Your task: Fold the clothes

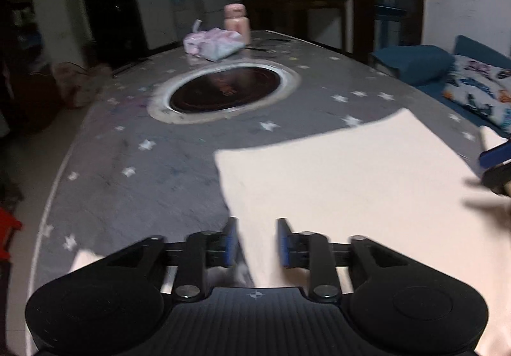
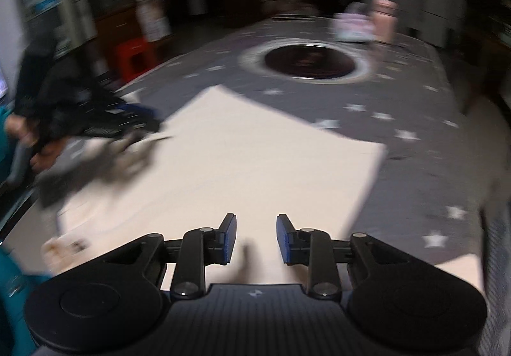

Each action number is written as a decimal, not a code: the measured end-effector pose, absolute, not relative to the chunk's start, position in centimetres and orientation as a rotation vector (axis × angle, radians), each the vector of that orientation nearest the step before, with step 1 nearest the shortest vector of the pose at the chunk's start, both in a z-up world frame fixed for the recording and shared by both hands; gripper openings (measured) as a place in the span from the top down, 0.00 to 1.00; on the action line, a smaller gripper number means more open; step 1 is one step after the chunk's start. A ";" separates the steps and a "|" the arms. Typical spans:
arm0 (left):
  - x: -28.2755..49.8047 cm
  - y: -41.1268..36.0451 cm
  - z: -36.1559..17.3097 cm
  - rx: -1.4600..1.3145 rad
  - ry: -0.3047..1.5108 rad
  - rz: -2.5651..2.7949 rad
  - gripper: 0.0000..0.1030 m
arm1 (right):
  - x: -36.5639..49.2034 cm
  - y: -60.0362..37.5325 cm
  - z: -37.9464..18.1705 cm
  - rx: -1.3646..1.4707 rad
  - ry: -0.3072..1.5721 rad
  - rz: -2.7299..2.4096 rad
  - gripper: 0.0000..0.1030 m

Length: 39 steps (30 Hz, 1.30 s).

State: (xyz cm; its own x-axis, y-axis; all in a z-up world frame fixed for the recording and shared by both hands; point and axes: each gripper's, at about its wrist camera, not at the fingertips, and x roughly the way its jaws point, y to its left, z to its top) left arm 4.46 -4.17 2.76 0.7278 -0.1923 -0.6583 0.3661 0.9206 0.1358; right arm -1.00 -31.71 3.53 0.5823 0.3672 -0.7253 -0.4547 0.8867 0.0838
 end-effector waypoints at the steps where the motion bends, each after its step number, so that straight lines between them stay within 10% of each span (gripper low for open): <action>1: 5.2 -4.2 2.7 0.267 0.689 -0.298 0.55 | 0.0 -32.3 3.4 -0.104 0.822 0.451 0.74; 10: 9.4 -3.6 1.1 0.212 0.766 -0.255 0.57 | 7.1 -35.8 1.6 -0.019 0.874 0.298 0.74; 14: 9.9 -3.8 1.1 0.218 0.760 -0.290 0.88 | 9.0 -35.9 0.9 -0.017 0.908 0.280 0.75; 17: 10.1 -4.0 1.0 0.243 0.744 -0.293 0.94 | 10.0 -35.5 0.5 -0.026 0.925 0.289 0.84; 39: 17.5 -0.1 0.8 0.249 0.743 -0.139 0.89 | 18.5 -29.9 0.8 -0.134 0.883 0.325 0.91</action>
